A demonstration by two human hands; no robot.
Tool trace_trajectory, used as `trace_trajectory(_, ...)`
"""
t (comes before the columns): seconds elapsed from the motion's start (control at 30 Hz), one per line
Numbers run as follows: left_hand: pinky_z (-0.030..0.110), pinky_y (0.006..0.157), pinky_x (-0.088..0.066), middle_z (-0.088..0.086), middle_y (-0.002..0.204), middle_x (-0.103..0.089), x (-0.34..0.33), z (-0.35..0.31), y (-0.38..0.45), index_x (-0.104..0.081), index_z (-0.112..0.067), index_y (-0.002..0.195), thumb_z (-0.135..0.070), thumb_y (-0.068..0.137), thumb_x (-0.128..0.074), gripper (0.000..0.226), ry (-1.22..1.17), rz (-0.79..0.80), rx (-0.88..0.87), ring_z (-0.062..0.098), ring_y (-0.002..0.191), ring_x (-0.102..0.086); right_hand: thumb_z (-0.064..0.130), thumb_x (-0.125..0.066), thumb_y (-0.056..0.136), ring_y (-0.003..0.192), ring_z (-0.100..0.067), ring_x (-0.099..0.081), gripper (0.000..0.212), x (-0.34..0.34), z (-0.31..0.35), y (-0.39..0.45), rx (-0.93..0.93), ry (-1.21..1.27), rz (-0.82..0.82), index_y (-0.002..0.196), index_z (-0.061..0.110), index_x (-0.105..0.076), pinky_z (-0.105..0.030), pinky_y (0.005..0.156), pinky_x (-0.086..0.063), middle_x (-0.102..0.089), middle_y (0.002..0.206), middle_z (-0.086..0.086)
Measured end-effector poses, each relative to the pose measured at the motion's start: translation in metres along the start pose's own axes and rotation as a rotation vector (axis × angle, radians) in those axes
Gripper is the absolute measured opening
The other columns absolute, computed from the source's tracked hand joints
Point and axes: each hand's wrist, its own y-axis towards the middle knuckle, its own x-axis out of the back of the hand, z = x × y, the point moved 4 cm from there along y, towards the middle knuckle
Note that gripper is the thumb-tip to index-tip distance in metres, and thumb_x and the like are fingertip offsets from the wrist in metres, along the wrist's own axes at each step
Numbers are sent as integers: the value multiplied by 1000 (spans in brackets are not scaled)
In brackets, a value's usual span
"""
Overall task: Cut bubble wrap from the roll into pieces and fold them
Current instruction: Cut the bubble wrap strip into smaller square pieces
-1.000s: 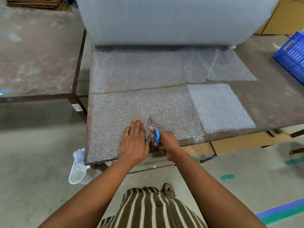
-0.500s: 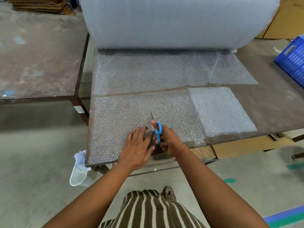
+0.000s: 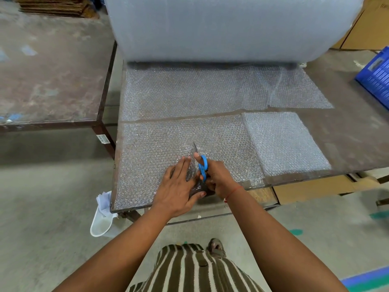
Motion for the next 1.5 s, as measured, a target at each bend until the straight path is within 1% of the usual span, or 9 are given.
trace_trajectory(0.07,53,133,10,17,177,19,-3,0,1,-2,-37,171,-80,103,-10,81,13,26,1,29,162,28,55,-82,88,36,-10,-32,52,0,1,1,12,-3,-9,68,11,-65,-21,37,-24,-59,60,-8)
trace_trajectory(0.33,53,133,8,19,176,17,-4,0,2,-1,-33,172,-81,102,-6,85,34,55,3,33,163,25,49,-85,88,36,-8,-37,42,-3,3,4,21,10,-29,73,15,-66,-20,36,-27,-61,65,-8)
trace_trajectory(0.53,54,133,6,18,176,18,-7,1,3,4,-36,171,-84,101,-5,85,30,58,1,33,163,26,53,-84,87,36,-7,-34,45,-2,5,9,19,10,-2,71,14,-69,-19,36,-25,-62,63,-6)
trace_trajectory(0.67,55,133,5,18,177,15,-7,1,3,2,-35,171,-84,101,-5,87,30,59,-2,32,163,24,57,-84,84,35,-8,-34,50,-3,9,12,14,13,-5,73,12,-67,-20,36,-25,-62,63,-7)
trace_trajectory(0.73,55,133,5,19,177,14,-7,1,3,1,-34,171,-84,101,-6,87,24,50,-3,32,163,23,56,-83,86,33,-7,-35,49,-4,12,13,8,25,-18,74,11,-67,-20,34,-25,-61,61,-6)
trace_trajectory(0.97,56,133,4,20,177,13,-5,0,4,1,-35,172,-84,101,-6,86,22,53,-6,33,164,22,49,-83,90,34,-7,-43,43,-7,21,19,40,43,-14,80,10,-68,-19,35,-30,-63,68,-11)
trace_trajectory(1.2,56,133,5,20,177,12,-5,1,4,-2,-39,172,-84,101,-6,84,20,48,-8,32,164,22,45,-82,92,32,-7,-38,45,-8,25,27,50,-16,-44,76,6,-68,-19,35,-28,-61,61,-9)
trace_trajectory(1.3,56,133,4,20,177,13,-5,0,4,-1,-39,171,-85,101,-6,84,22,51,-8,32,164,22,45,-83,93,33,-7,-38,43,-6,25,31,50,-24,-45,76,7,-68,-19,35,-28,-63,63,-9)
trace_trajectory(1.5,56,132,6,20,176,17,-3,-1,4,3,-39,171,-84,100,-5,85,26,71,-1,31,163,24,44,-85,91,34,-8,-38,41,-8,23,35,36,-10,-60,85,6,-71,-20,35,-28,-64,63,-8)
